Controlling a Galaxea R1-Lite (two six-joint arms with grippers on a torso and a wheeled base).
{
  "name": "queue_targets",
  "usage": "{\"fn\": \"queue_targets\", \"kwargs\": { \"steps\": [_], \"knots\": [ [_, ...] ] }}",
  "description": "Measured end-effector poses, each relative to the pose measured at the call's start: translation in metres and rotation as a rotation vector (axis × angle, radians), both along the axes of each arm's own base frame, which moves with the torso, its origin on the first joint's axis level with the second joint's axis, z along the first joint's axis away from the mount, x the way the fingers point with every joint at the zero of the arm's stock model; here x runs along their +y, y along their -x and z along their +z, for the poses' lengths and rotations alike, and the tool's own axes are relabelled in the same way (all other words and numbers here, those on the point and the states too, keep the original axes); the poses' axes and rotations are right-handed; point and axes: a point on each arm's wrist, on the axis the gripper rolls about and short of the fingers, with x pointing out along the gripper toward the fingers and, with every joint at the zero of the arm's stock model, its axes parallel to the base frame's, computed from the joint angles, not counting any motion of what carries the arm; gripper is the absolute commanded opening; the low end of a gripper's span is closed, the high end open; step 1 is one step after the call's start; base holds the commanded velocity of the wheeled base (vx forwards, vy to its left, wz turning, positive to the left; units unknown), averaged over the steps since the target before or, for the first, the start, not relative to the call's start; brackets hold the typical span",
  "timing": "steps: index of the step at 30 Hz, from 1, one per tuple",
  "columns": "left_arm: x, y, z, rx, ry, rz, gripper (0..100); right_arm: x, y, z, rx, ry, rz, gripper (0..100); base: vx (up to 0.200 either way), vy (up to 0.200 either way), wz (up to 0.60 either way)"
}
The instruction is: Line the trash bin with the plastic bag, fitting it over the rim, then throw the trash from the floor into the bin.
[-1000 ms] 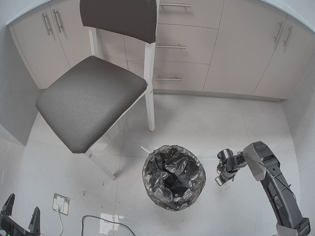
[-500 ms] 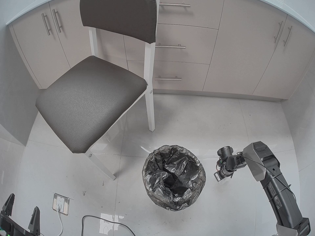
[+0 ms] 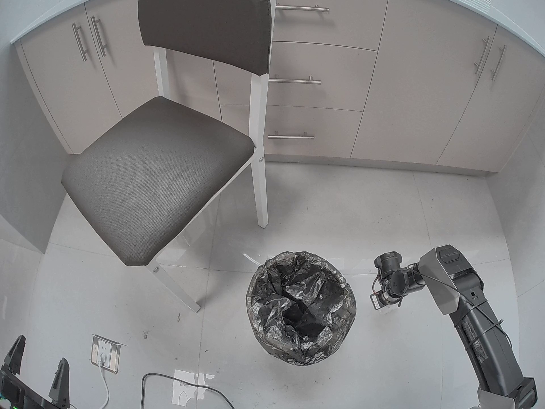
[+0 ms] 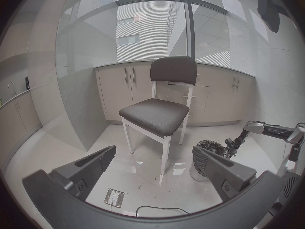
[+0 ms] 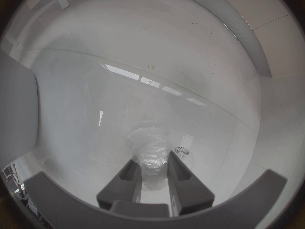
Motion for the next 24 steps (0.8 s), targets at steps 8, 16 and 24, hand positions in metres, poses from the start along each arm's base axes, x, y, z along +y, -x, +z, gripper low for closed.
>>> {"fn": "queue_targets", "kwargs": {
  "steps": [8,16,24],
  "knots": [
    [0.0,0.0,0.0,0.0,0.0,0.0,100,0.01,0.014,0.002,0.156,0.014,0.002,0,0.0,0.0,0.0],
    [0.0,0.0,0.0,0.0,0.001,0.001,100,0.026,0.029,0.027,0.325,0.035,0.017,0,0.0,0.0,0.0],
    [0.0,0.0,0.0,0.0,0.001,0.0,100,0.047,0.012,0.107,0.175,0.008,0.039,0,0.0,0.0,0.0]
  ]
}}
